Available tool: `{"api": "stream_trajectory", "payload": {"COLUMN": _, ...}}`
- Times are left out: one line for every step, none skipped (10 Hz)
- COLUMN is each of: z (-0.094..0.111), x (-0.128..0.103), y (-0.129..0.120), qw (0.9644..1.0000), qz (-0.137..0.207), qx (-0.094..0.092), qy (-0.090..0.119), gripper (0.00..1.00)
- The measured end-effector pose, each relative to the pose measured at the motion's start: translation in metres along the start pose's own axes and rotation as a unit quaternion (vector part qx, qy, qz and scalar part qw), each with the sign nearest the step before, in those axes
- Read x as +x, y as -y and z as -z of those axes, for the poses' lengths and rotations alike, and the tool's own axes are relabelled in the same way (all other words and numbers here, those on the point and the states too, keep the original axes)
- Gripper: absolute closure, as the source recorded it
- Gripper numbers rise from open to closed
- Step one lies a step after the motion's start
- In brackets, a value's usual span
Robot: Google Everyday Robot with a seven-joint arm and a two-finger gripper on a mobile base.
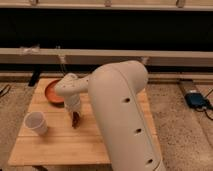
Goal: Place the pepper in the ceramic bowl
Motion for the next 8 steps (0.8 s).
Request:
{"api": "stream_trajectory", "payload": {"z": 0.007, "x": -0.006, "y": 0.002, "qw": 1.0000, "qz": 0.002, "qx": -0.005, "qy": 0.006, "gripper": 0.98}}
{"api": "stream_trajectory", "payload": {"z": 0.021, "x": -0.015, "y": 0.003, "qw": 0.9998, "qz": 0.010, "qx": -0.010, "qy": 0.016, "gripper": 1.00}}
{"api": "stream_trajectory", "payload": {"z": 0.030, "x": -0.021, "y": 0.001, "qw": 0.9995, "qz": 0.018, "qx": -0.012, "qy": 0.022, "gripper": 1.00}}
{"api": "stream_trajectory", "payload": {"z": 0.048, "x": -0.034, "y": -0.008, "qw": 0.9986, "qz": 0.036, "qx": -0.017, "qy": 0.036, "gripper": 1.00}}
{"api": "stream_trajectory", "payload": {"z": 0.068, "x": -0.048, "y": -0.018, "qw": 0.9969, "qz": 0.052, "qx": -0.024, "qy": 0.053, "gripper": 1.00}}
{"api": "stream_trajectory", "payload": {"z": 0.085, "x": -0.059, "y": -0.027, "qw": 0.9952, "qz": 0.065, "qx": -0.030, "qy": 0.066, "gripper": 1.00}}
{"api": "stream_trajectory", "payload": {"z": 0.100, "x": -0.069, "y": -0.041, "qw": 0.9931, "qz": 0.080, "qx": -0.036, "qy": 0.078, "gripper": 1.00}}
{"api": "stream_trajectory", "payload": {"z": 0.110, "x": -0.077, "y": -0.053, "qw": 0.9910, "qz": 0.093, "qx": -0.040, "qy": 0.087, "gripper": 1.00}}
